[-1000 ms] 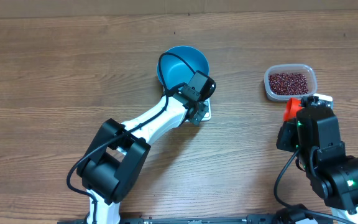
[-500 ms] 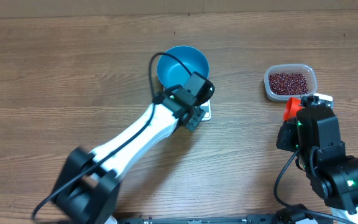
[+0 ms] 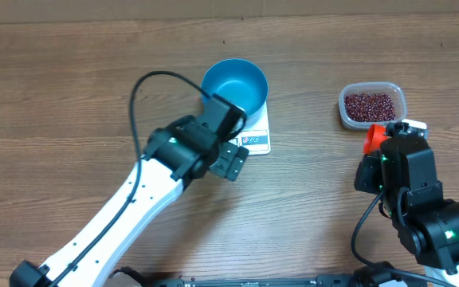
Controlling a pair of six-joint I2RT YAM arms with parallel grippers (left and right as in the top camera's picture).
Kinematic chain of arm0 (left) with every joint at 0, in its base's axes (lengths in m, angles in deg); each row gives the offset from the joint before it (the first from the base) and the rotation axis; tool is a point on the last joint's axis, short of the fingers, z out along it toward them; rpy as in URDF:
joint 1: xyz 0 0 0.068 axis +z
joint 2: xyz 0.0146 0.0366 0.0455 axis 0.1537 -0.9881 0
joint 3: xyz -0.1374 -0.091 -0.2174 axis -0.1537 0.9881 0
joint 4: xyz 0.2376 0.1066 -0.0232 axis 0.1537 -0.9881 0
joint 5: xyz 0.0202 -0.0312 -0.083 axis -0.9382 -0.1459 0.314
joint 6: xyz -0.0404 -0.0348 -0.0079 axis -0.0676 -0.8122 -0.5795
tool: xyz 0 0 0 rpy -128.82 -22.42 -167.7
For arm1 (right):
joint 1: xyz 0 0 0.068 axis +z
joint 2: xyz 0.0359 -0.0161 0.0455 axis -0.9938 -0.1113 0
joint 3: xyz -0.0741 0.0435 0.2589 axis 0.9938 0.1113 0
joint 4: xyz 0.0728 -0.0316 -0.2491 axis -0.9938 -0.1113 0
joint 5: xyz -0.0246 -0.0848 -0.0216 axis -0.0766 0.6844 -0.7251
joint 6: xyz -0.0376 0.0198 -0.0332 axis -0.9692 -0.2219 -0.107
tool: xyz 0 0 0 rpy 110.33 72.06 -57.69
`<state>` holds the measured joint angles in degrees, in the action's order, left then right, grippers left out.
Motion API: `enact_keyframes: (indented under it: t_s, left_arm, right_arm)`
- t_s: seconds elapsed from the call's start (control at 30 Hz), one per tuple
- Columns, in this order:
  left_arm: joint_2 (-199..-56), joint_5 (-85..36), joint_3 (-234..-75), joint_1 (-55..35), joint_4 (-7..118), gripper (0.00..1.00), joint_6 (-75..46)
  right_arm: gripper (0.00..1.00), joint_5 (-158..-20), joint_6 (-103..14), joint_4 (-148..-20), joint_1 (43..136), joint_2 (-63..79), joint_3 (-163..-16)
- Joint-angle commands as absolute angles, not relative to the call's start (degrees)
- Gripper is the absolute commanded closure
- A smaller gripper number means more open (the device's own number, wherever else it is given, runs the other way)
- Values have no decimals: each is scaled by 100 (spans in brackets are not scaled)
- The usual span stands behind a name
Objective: Scoop item into bowl and weigh 150g on scale
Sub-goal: 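Lift the left gripper off the scale and pull it back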
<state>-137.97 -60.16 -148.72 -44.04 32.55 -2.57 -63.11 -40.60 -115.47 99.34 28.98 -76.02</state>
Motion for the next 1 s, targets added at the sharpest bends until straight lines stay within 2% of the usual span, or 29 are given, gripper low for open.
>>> enact_keyframes:
  t_s: [0.0,0.47,0.6,0.8,0.97]
  left_arm:
    - [-13471,-6044,-14870,-4118,3100,0,-432]
    - [-12406,-6014,-14824,-4052,3476,0,403]
    - [-12046,-5480,-14350,-4054,3950,0,615]
    - [-11816,-5469,-13561,-4052,4639,0,591]
    - [-11845,-5467,-13528,-4052,4774,0,591]
  right_arm:
    - [96,-6311,-4064,-11514,9912,2870,-7787]
    - [96,-6243,-4067,-11512,9912,2607,-7787]
    - [96,-6245,-4067,-11499,9912,2607,-7787]
    - [96,-6247,-4064,-11494,9912,2607,-7787]
    - [96,-6247,-4064,-11479,9912,2607,-7787]
